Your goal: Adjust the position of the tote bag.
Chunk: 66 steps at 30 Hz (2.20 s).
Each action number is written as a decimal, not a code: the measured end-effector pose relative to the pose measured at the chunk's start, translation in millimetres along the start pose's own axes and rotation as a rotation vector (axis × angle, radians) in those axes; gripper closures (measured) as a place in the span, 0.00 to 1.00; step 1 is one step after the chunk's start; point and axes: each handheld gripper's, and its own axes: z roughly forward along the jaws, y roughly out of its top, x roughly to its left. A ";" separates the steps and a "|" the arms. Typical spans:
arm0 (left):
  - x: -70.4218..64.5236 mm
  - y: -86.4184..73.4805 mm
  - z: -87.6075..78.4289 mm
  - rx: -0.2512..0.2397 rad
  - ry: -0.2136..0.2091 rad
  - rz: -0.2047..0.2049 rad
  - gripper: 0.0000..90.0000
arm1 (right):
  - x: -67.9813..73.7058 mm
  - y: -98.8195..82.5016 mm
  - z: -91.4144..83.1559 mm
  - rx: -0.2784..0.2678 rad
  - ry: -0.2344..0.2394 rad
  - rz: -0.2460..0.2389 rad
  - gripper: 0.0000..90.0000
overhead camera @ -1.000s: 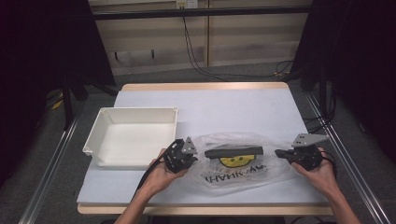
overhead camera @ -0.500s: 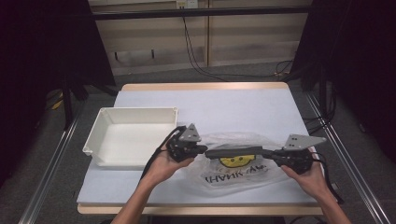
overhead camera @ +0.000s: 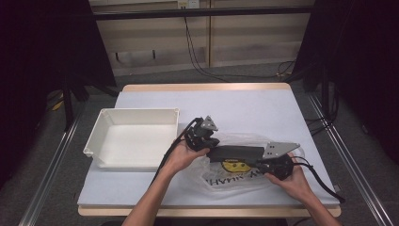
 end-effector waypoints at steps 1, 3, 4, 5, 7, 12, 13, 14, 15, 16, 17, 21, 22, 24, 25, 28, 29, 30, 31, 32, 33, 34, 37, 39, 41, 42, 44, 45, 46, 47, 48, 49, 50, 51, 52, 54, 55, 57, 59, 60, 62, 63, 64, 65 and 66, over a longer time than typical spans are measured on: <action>0.7 1.4 -0.8 0.012 0.006 0.016 1.00 | 1.1 -1.3 2.4 0.006 0.009 -0.001 1.00; 1.2 4.0 -0.5 0.025 0.028 0.015 1.00 | 3.7 -3.1 7.0 0.017 0.020 0.000 1.00; 3.2 4.0 0.9 0.018 0.023 -0.009 1.00 | 4.9 -4.0 9.0 0.023 0.024 -0.002 1.00; 6.0 3.9 1.8 0.026 0.032 -0.009 1.00 | 5.5 -5.0 10.9 0.024 0.031 -0.005 1.00; 13.4 3.0 4.8 0.044 0.042 -0.028 1.00 | 7.1 -7.1 13.2 0.032 0.039 -0.002 1.00; 20.4 5.2 16.9 0.110 0.045 -0.075 1.00 | 10.8 -12.1 15.9 0.036 0.051 0.002 1.00; 17.8 8.0 17.6 0.122 0.046 -0.067 1.00 | 11.0 -12.4 15.4 0.036 0.053 0.004 1.00; 15.4 11.0 18.9 0.138 0.050 -0.056 1.00 | 11.0 -12.6 15.1 0.031 0.059 0.007 1.00; 15.0 14.0 19.9 0.165 0.072 -0.041 1.00 | 11.3 -13.3 14.4 0.032 0.058 0.010 1.00; 15.6 16.2 21.5 0.187 0.074 -0.044 1.00 | 11.2 -14.3 14.4 0.030 0.062 0.011 1.00; 16.9 17.9 22.5 0.194 0.076 -0.046 1.00 | 11.8 -15.1 14.8 0.035 0.059 0.017 1.00; 23.7 21.4 29.7 0.253 0.070 -0.053 1.00 | 15.1 -17.1 17.9 0.046 0.068 0.003 1.00; 23.9 20.3 31.3 0.248 0.072 -0.073 1.00 | 16.3 -18.3 19.0 0.055 0.071 0.002 1.00; 27.1 18.2 33.4 0.256 0.065 -0.085 1.00 | 19.1 -20.9 21.9 0.074 0.076 -0.008 1.00; 27.8 17.5 33.8 0.264 0.065 -0.085 1.00 | 19.9 -22.2 23.3 0.083 0.083 -0.010 1.00; 29.5 15.1 32.3 0.245 0.067 -0.083 1.00 | 19.6 -22.4 23.2 0.081 0.080 -0.004 1.00; 29.1 14.4 30.3 0.236 0.060 -0.091 1.00 | 19.2 -22.0 22.8 0.080 0.078 -0.008 1.00; 28.2 14.0 27.7 0.219 0.056 -0.086 1.00 | 18.9 -20.6 20.3 0.077 0.071 -0.011 1.00; 27.0 14.0 24.0 0.200 0.059 -0.077 1.00 | 17.5 -18.4 16.1 0.058 0.066 -0.005 1.00; 25.2 13.8 20.0 0.173 0.057 -0.078 1.00 | 15.6 -15.8 11.2 0.028 0.065 0.006 1.00; 24.6 14.1 14.8 0.145 0.049 -0.067 1.00 | 13.8 -13.1 5.3 0.003 0.060 0.018 1.00; 22.8 13.9 10.4 0.118 0.043 -0.074 1.00 | 11.5 -10.7 -0.2 -0.023 0.055 0.025 1.00; 16.8 13.0 -2.2 0.069 0.053 -0.058 1.00 | 4.0 -4.5 -14.5 -0.074 0.023 0.043 1.00; 12.7 10.8 -9.6 0.049 0.065 -0.043 1.00 | -2.3 -0.3 -21.0 -0.097 0.002 0.046 1.00; 6.4 7.3 -15.8 0.016 0.065 -0.037 1.00 | -9.9 3.6 -26.5 -0.119 -0.017 0.060 1.00; 2.2 5.1 -19.3 0.002 0.060 -0.024 1.00 | -14.5 4.8 -28.1 -0.128 -0.025 0.065 1.00; -4.7 0.3 -25.1 -0.011 0.065 0.000 1.00 | -23.0 5.9 -30.5 -0.128 -0.054 0.076 1.00; -6.8 -2.6 -26.8 -0.010 0.063 0.000 1.00 | -27.7 6.1 -30.8 -0.134 -0.055 0.081 1.00; -8.7 -5.9 -28.0 -0.005 0.066 0.005 1.00 | -31.7 6.7 -31.1 -0.131 -0.068 0.087 1.00; -9.7 -9.1 -28.4 0.003 0.067 0.006 1.00 | -36.0 7.7 -31.1 -0.134 -0.080 0.091 1.00; -10.7 -12.4 -28.3 0.018 0.073 0.004 1.00 | -41.1 8.5 -31.3 -0.137 -0.084 0.101 1.00; -12.1 -15.8 -28.1 0.032 0.087 0.010 1.00 | -45.7 9.5 -30.9 -0.137 -0.085 0.109 1.00; -13.0 -19.5 -27.0 0.047 0.097 0.012 1.00 | -49.3 10.6 -29.8 -0.132 -0.098 0.112 1.00; -13.5 -23.5 -25.7 0.063 0.098 0.009 1.00 | -52.5 11.2 -28.2 -0.127 -0.111 0.115 1.00; -14.2 -27.5 -24.8 0.073 0.102 0.006 1.00 | -56.2 11.1 -25.8 -0.124 -0.112 0.126 1.00; -15.8 -35.7 -22.4 0.096 0.117 0.007 1.00 | -62.4 9.4 -18.4 -0.098 -0.129 0.135 1.00; -17.2 -38.9 -21.5 0.106 0.134 0.007 1.00 | -65.9 7.8 -14.4 -0.086 -0.132 0.145 1.00; -21.6 -43.0 -17.9 0.137 0.126 0.023 1.00 | -70.8 4.6 -6.6 -0.050 -0.147 0.150 1.00; -22.5 -47.6 -14.2 0.158 0.145 0.020 1.00 | -77.2 1.6 -3.2 -0.050 -0.146 0.169 1.00; -21.4 -50.4 -12.0 0.167 0.127 0.005 1.00 | -79.9 0.4 -2.4 -0.045 -0.150 0.177 1.00; -20.3 -56.5 -7.9 0.189 0.106 0.008 1.00 | -84.0 -3.1 -0.2 -0.027 -0.156 0.183 1.00; -21.1 -59.3 -6.7 0.194 0.102 0.009 1.00 | -85.3 -5.7 1.5 -0.016 -0.156 0.184 1.00; -22.4 -61.5 -6.1 0.200 0.103 0.014 1.00 | -85.8 -8.5 3.7 -0.003 -0.155 0.186 1.00; -22.6 -62.9 -6.1 0.213 0.099 0.032 1.00 | -86.8 -11.5 6.0 0.004 -0.147 0.194 1.00; -24.0 -64.4 -6.0 0.196 0.107 0.018 1.00 | -87.5 -13.8 7.8 0.018 -0.148 0.195 1.00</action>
